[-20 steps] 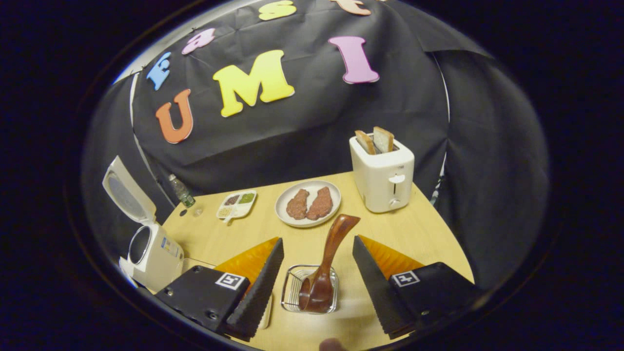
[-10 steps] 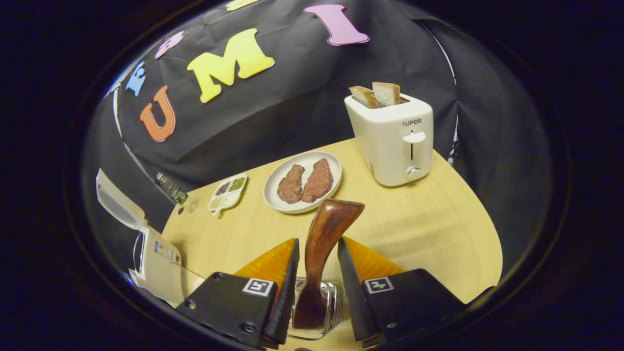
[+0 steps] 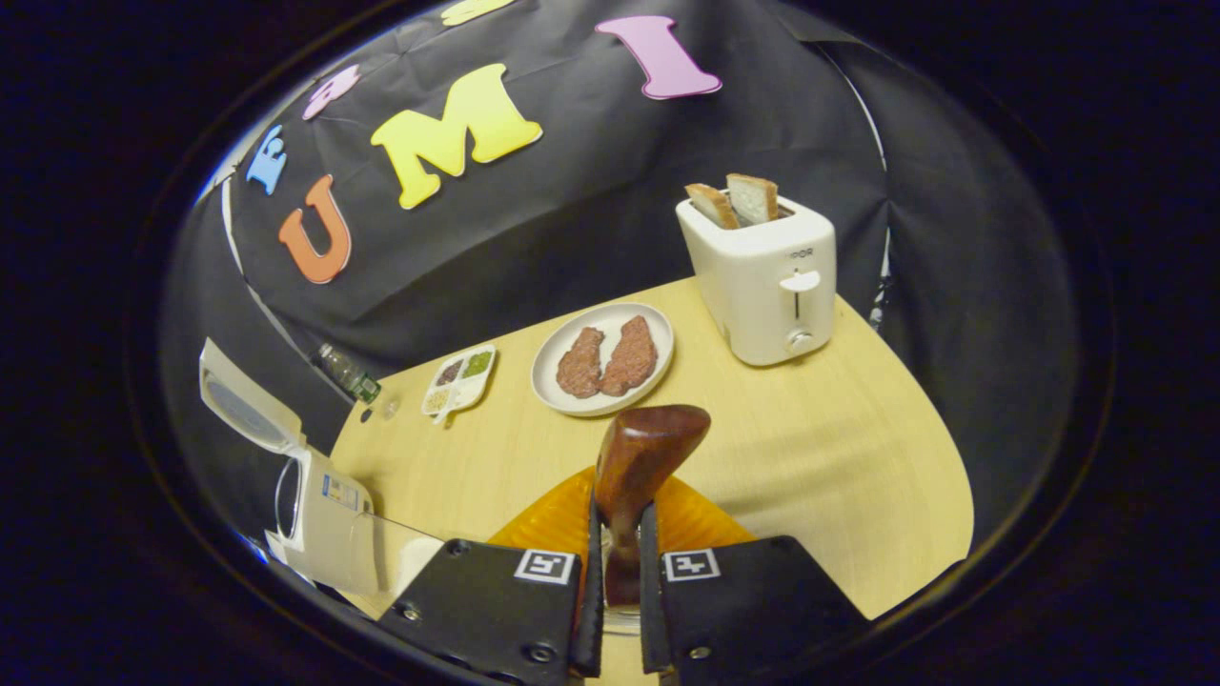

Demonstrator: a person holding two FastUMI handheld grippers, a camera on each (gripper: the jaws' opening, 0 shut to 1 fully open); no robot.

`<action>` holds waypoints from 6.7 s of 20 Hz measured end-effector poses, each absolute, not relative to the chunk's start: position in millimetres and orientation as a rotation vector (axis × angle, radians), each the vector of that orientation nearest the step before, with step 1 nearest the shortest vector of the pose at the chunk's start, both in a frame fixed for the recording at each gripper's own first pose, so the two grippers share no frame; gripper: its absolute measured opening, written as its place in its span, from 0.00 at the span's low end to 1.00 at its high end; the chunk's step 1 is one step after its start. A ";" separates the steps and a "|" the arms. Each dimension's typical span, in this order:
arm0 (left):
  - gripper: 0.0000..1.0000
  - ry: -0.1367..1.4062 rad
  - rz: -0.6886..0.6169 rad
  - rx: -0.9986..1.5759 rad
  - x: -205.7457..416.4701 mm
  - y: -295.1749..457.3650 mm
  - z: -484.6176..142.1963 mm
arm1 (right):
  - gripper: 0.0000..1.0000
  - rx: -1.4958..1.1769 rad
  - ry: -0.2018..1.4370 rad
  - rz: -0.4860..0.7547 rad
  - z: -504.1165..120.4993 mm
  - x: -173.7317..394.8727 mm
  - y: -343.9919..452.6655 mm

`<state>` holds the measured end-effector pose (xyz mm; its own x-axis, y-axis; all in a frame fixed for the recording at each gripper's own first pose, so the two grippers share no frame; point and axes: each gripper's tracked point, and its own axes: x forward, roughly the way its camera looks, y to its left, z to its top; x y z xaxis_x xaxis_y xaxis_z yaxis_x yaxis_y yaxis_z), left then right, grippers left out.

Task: Close the left gripper, press the button to open the rice cooker; take a wooden spoon from the chopstick holder with the right hand, scoop a spoonful of rice and pour it into the rice cooker, then put the wooden spoon back into the chopstick holder.

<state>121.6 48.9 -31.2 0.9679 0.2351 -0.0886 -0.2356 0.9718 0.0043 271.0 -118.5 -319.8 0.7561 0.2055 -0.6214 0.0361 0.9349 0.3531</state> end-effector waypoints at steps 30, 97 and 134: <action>0.94 0.146 0.159 -0.035 28.4 145.5 -78.7 | 0.14 0.037 0.474 0.045 -245.6 177.3 57.4; 0.94 0.145 0.225 -0.015 -28.0 217.4 -91.6 | 0.14 0.701 0.553 0.437 -171.7 225.4 322.7; 0.94 0.133 0.207 -0.048 -58.6 211.2 -83.1 | 0.13 0.083 0.234 0.622 -89.3 173.9 389.5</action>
<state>-58.6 211.2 -83.1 0.9700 0.2014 -0.1363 -0.2077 0.9776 -0.0338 173.9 389.5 -89.3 0.7873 0.5860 -0.1919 -0.5674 0.8103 0.1467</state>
